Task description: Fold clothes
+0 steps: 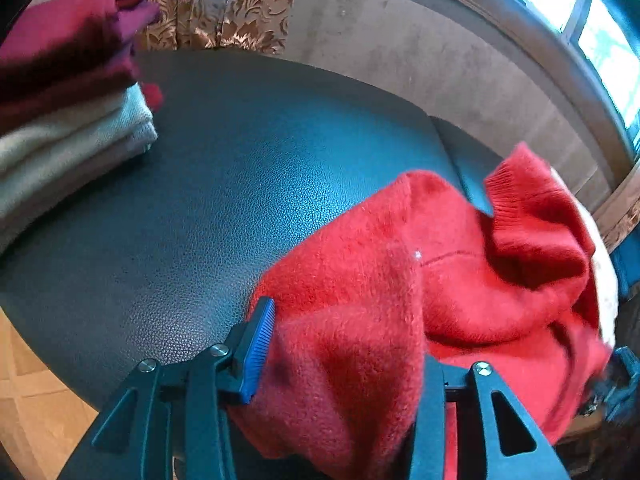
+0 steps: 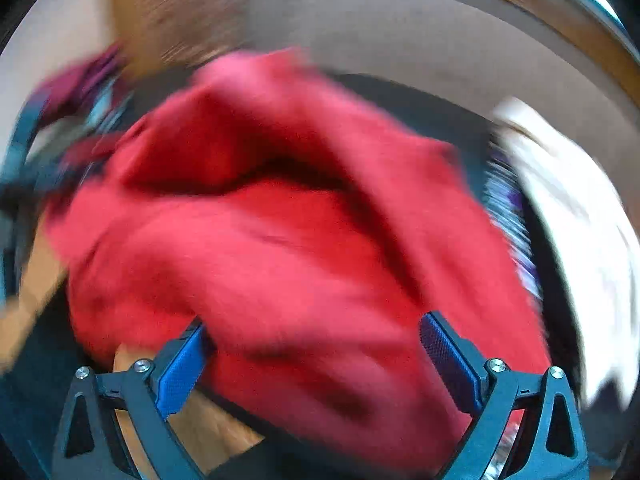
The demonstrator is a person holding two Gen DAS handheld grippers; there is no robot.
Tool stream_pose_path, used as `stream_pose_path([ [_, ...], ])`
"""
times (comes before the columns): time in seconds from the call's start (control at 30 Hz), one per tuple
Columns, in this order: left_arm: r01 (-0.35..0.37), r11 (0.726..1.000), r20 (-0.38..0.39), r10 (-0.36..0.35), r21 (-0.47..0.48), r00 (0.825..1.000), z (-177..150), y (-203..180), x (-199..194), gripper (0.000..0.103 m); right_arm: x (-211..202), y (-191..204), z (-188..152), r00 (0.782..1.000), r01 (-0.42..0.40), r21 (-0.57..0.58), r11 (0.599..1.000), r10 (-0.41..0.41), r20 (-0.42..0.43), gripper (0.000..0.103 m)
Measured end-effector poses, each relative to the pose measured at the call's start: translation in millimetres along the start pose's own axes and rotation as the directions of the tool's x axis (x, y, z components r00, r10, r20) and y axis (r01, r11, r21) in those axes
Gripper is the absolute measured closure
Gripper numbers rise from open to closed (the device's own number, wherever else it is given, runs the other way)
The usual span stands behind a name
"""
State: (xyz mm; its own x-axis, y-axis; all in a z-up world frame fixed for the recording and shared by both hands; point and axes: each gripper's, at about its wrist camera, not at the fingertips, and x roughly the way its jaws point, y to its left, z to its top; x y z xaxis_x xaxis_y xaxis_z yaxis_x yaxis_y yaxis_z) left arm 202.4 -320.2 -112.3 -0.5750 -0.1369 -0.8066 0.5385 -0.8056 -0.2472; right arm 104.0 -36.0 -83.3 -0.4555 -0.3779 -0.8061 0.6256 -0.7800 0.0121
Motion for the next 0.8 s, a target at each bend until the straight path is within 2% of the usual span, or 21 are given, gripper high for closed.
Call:
stream_pose_path([
  [0.07, -0.009, 1.000, -0.009, 0.009, 0.003, 1.000, 3, -2, 0, 0.059, -11, -42, -3, 0.998, 0.031, 0.217, 0.976, -0.041, 0.042, 0.002],
  [0.1, -0.014, 1.000, -0.013, 0.014, 0.006, 1.000, 5, -3, 0, 0.059, -17, -62, -7, 0.998, -0.006, 0.332, 0.943, -0.017, 0.067, 0.002],
  [0.13, -0.018, 1.000, -0.017, 0.018, 0.009, 1.000, 7, -4, -1, 0.059, -22, -83, -15, 0.992, -0.092, 0.445, 0.891, 0.046, 0.115, 0.002],
  [0.2, -0.041, 0.999, -0.025, 0.041, 0.011, 0.999, 12, -7, 1, 0.059, -30, -106, -28, 0.976, -0.196, 0.550, 0.812, 0.109, 0.187, 0.001],
  [0.23, -0.058, 0.998, -0.030, 0.058, 0.012, 0.998, 14, -9, 2, 0.057, -33, -110, -32, 0.970, -0.225, 0.566, 0.793, 0.126, 0.209, 0.001],
  [0.33, -0.093, 0.996, -0.046, 0.093, 0.007, 0.995, 23, -8, 7, 0.048, -37, -91, -27, 0.934, -0.349, 0.510, 0.786, 0.250, 0.255, 0.000],
  [0.43, -0.109, 0.994, -0.047, 0.107, -0.029, 0.993, 24, -14, 9, 0.042, -17, -48, -19, 0.861, -0.507, 0.446, 0.738, 0.460, 0.219, 0.000],
  [0.57, -0.128, 0.992, -0.035, 0.127, -0.009, 0.991, 21, -22, 8, 0.040, 5, -25, -19, 0.846, -0.534, 0.408, 0.741, 0.474, 0.245, 0.000],
  [0.8, -0.097, 0.995, -0.010, 0.097, -0.005, 0.995, 14, -26, 3, 0.039, 44, 13, -20, 0.816, -0.576, 0.338, 0.744, 0.501, 0.288, 0.000],
])
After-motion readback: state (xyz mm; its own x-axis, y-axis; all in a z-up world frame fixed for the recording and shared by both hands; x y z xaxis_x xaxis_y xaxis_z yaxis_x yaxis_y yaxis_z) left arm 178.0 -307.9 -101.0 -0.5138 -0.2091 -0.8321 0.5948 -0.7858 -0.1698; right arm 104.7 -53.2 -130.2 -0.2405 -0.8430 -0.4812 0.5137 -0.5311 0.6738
